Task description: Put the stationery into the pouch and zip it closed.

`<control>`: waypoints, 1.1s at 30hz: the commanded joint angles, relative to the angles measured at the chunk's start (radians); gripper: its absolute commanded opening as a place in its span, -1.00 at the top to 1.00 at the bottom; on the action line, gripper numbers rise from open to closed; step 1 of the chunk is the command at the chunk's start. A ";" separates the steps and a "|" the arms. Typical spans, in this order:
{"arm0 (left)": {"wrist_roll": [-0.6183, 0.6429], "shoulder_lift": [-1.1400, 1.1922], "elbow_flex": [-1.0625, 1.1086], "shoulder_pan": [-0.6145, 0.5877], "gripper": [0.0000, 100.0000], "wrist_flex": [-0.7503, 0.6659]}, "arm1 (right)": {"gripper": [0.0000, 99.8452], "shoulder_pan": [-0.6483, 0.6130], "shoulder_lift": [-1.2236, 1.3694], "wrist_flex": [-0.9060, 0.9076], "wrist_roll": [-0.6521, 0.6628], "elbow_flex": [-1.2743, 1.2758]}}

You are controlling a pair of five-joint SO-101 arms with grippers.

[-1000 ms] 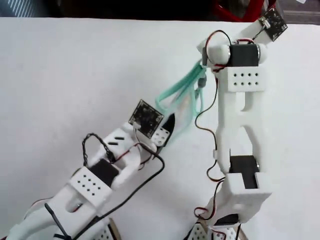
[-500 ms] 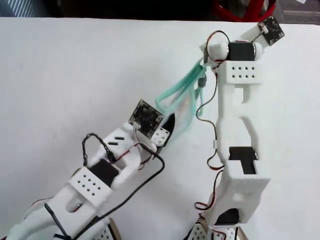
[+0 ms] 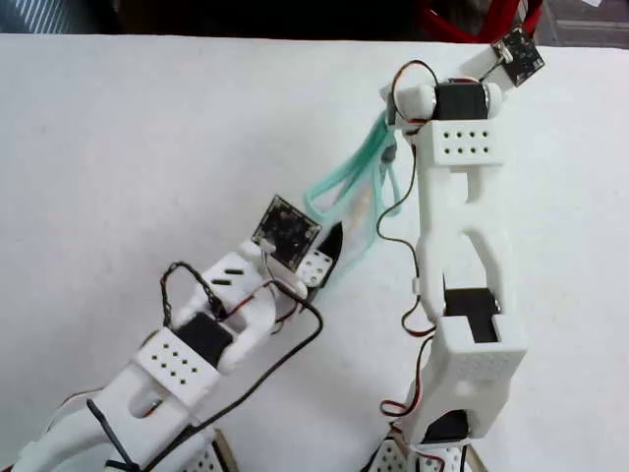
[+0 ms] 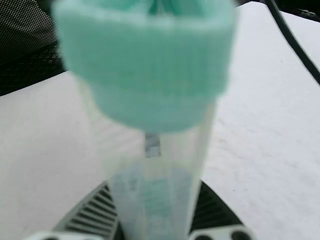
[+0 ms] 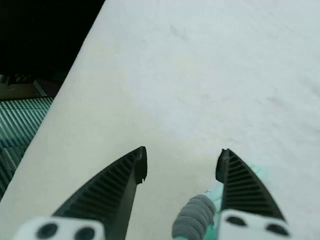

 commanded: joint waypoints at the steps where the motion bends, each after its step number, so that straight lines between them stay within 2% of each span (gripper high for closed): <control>1: -0.006 0.001 -0.018 -0.007 0.93 -0.025 | 0.64 0.015 -0.045 -0.061 -0.006 -0.026; 7: -0.006 0.001 -0.018 -0.007 0.93 -0.025 | 0.55 0.008 -0.047 -0.067 -0.005 -0.031; 18: -0.006 0.001 -0.018 -0.008 0.93 -0.025 | 0.55 -0.027 -0.050 -0.142 -0.008 -0.035; 24: -0.006 0.001 -0.018 -0.010 0.93 -0.025 | 0.55 -0.010 -0.062 -0.130 -0.006 -0.043; 31: -0.006 0.001 -0.018 -0.012 0.93 -0.025 | 0.56 -0.051 -0.016 -0.124 0.002 0.048; 33: -0.006 0.001 -0.018 -0.012 0.93 -0.025 | 0.56 -0.051 0.002 -0.071 0.002 0.052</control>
